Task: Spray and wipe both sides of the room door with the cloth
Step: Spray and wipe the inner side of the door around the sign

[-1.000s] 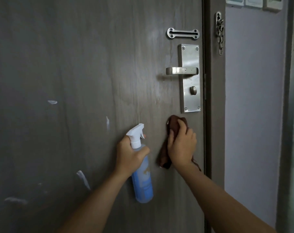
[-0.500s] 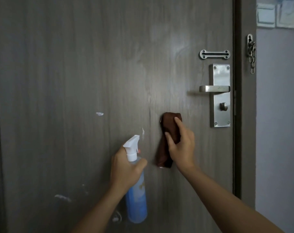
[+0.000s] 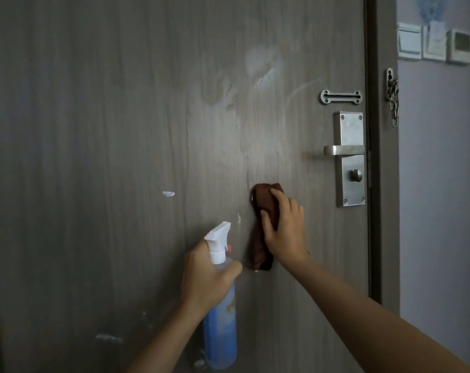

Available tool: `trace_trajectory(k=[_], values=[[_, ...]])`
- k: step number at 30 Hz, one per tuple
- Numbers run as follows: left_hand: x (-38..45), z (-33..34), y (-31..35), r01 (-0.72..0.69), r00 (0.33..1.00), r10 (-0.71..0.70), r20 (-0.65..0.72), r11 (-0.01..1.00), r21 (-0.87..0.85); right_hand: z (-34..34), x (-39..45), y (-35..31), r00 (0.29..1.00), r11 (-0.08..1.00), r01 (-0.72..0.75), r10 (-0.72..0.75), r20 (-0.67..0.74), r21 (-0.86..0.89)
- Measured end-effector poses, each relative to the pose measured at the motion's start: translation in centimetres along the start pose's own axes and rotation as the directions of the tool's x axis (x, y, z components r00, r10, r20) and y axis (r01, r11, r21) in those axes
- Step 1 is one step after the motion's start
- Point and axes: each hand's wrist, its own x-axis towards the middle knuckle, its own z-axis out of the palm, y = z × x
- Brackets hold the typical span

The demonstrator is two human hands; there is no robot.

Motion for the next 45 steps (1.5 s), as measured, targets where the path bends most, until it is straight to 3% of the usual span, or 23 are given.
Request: trace_trajectory(k=[4, 8, 11, 14, 16, 18, 22, 26, 29, 32, 35, 38, 41, 45], values=[[1.5, -1.6, 0.5, -0.025, 1.0, 0.026, 0.012, 0.999, -0.024, 0.0, 3.7, -0.8, 0.996, 1.0, -0.03, 0.03, -0.08, 0.0], [2.2, -4.0, 1.1, -0.064, 0.997, 0.062, -0.037, 0.997, -0.048, 1.7, 4.1, -1.8, 0.992, 0.981, 0.05, -0.07, -0.103, -0.188], [2.5, -5.7, 1.6, -0.081, 0.997, 0.081, 0.003, 0.997, -0.017, 3.5, 0.0, -0.4, 0.962, 0.933, 0.26, -0.274, -0.021, -0.249], [2.2, -6.0, 2.0, -0.071, 0.997, 0.068, 0.042, 0.995, 0.073, 4.3, -3.9, 1.3, 0.863, 0.814, 0.501, -0.494, 0.103, -0.293], [1.3, -5.8, 1.8, -0.063, 0.997, 0.059, 0.041, 0.992, 0.109, 4.0, -4.3, 1.4, 0.817, 0.764, 0.576, -0.556, 0.156, -0.292], [0.3, -5.7, 1.7, -0.071, 0.997, 0.067, 0.04, 0.991, 0.109, 3.6, -2.5, 1.0, 0.831, 0.772, 0.554, -0.535, 0.153, -0.313], [-0.4, -6.2, 2.1, -0.088, 0.996, 0.087, 0.021, 0.992, 0.092, 2.5, 3.7, -1.3, 0.962, 0.916, 0.252, -0.272, -0.021, -0.314], [-0.1, -6.5, 2.3, -0.086, 0.995, 0.091, -0.043, 0.991, 0.102, 2.8, 4.5, -2.6, 0.981, 0.948, 0.152, -0.18, -0.078, -0.278], [-0.1, -6.1, 2.3, -0.084, 0.993, 0.091, -0.072, 0.991, 0.1, 3.3, 0.1, -1.6, 0.963, 0.925, 0.267, -0.262, 0.057, -0.269], [-0.5, -5.5, 2.3, -0.087, 0.993, 0.093, -0.068, 0.993, 0.082, 3.5, -5.4, 0.4, 0.839, 0.78, 0.541, -0.477, 0.261, -0.314], [-0.8, -5.2, 2.1, -0.07, 0.995, 0.074, -0.066, 0.995, 0.066, 3.1, -5.6, 1.7, 0.782, 0.699, 0.623, -0.544, 0.306, -0.35], [-0.8, -5.2, 2.1, -0.071, 0.996, 0.074, -0.052, 0.996, 0.061, 2.5, -0.8, 0.8, 0.864, 0.794, 0.502, -0.475, 0.165, -0.344], [-0.6, -5.0, 2.2, -0.082, 0.996, 0.085, -0.037, 0.994, 0.077, 1.8, 3.7, -1.4, 0.966, 0.928, 0.257, -0.252, 0.054, -0.269], [-0.4, -4.7, 2.2, -0.042, 0.995, 0.05, -0.084, 0.995, 0.091, 2.6, 2.6, -3.2, 0.999, 0.997, 0.025, -0.027, -0.028, -0.077]])
